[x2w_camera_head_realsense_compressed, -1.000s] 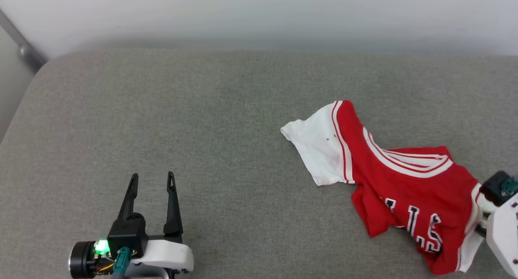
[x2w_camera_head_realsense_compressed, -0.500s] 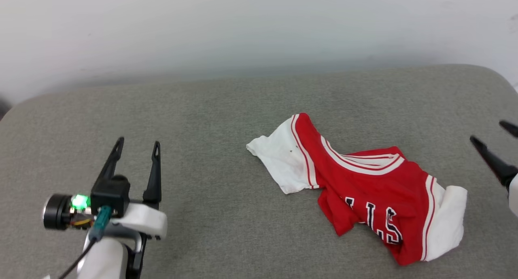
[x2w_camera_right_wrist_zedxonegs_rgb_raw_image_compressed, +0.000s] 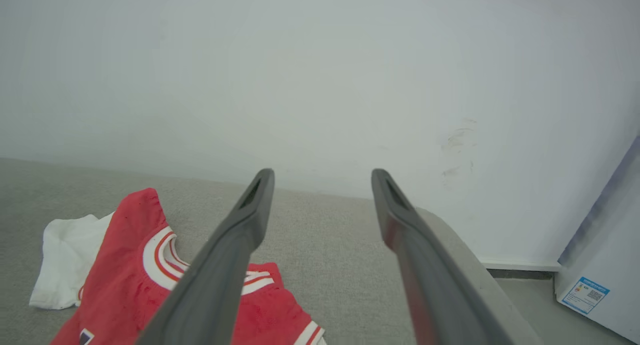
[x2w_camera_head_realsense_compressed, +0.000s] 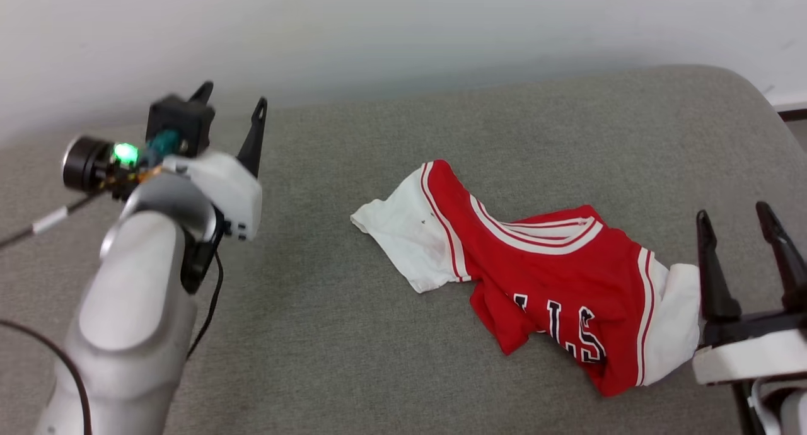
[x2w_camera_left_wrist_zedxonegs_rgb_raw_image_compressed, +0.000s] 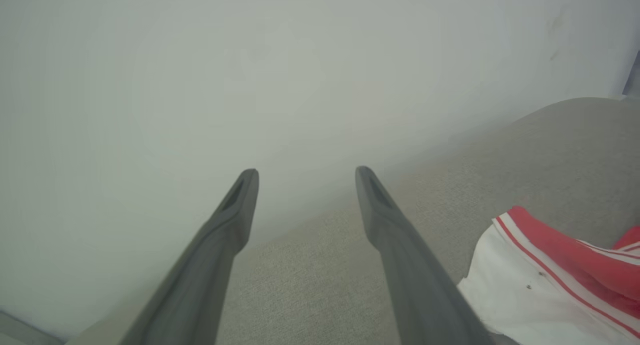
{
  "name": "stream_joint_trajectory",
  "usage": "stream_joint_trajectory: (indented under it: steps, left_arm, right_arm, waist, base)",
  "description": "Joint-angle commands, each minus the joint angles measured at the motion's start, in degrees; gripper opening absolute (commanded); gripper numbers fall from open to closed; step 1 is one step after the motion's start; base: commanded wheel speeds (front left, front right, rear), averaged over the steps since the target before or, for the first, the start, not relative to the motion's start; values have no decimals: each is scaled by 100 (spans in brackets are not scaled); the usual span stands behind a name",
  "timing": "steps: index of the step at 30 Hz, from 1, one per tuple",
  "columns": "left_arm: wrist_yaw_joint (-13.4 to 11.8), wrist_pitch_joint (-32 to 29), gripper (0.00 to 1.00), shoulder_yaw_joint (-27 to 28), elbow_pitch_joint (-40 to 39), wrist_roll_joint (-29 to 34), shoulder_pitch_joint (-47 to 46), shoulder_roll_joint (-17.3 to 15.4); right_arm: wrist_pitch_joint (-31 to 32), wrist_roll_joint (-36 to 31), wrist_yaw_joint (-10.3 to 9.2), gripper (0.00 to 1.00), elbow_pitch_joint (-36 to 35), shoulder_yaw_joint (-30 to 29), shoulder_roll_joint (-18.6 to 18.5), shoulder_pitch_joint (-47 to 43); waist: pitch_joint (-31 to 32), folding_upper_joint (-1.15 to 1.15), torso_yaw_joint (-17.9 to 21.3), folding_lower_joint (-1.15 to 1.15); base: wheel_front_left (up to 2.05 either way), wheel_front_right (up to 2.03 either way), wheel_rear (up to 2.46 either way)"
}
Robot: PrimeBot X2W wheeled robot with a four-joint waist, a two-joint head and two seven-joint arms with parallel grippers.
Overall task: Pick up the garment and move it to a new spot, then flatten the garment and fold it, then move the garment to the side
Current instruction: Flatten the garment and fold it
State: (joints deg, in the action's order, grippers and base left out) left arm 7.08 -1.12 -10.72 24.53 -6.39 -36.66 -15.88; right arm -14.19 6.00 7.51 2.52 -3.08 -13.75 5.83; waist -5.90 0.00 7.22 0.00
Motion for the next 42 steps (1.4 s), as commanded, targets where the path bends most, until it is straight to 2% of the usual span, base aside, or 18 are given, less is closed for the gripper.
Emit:
stream_joint_trajectory:
  steps: [1,6,13,16,17,23,29,38,39,40,42]
  left_arm:
    - [24,-265,100,-190,49,-139,-297,-62]
    - [26,-1579,100,-1453,142,-1262,-1089,-462]
    - [28,-3738,100,-3294,-171,-2955,-2203,-1206]
    - [28,-4480,100,-3929,-296,-3447,-2644,-1411]
    - [28,-4480,100,-3929,-296,-3447,-2644,-1411]
    - [29,-5648,100,-5034,-410,-4141,-3371,-1637]
    - [29,-6029,100,-5881,-348,-4469,-3784,-1732]
    - [29,-6257,100,-6307,-268,-4552,-3454,-1876]
    - [30,-6237,45,-6317,-273,-4542,-3413,-1889]
    - [30,-6235,0,-6326,-284,-4541,-3378,-1900]
    - [30,-6203,0,-6330,-329,-4528,-3351,-1916]
  right_arm:
    - [-48,-114,-4,100,-196,-101,268,-189]
    - [-80,-306,-4,100,-457,-148,759,-515]
    - [-100,-363,-4,100,-419,22,955,-438]
    - [-106,-382,-4,100,-412,108,985,-274]
    - [-106,-382,-4,100,-412,108,985,-274]
    - [-99,-381,-4,100,-449,305,1034,-3]
    - [-100,-361,-4,100,-445,510,1077,225]
    - [-101,-269,-4,100,-365,676,1103,431]
    - [-101,-227,-4,100,-358,692,1103,443]
    - [-101,-195,-4,100,-340,717,1103,442]
    - [-101,-145,-4,100,-316,758,1100,460]
  waist:
    - [-135,0,90,0]
    - [-399,0,237,0]
    - [-847,0,490,0]
    - [-1058,0,602,0]
    - [-1058,0,602,0]
    - [-1466,0,814,0]
    - [-1815,0,1001,0]
    - [-2030,0,1168,0]
    - [-2030,0,1170,0]
    - [-2022,0,1165,0]
    - [-1966,0,1138,0]
  base:
    - [0,0,0]
    - [0,0,0]
    - [0,0,0]
    - [0,0,0]
    - [0,0,0]
    - [0,0,0]
    - [0,0,0]
    - [0,0,0]
    - [0,0,0]
    - [0,0,0]
    - [0,0,0]
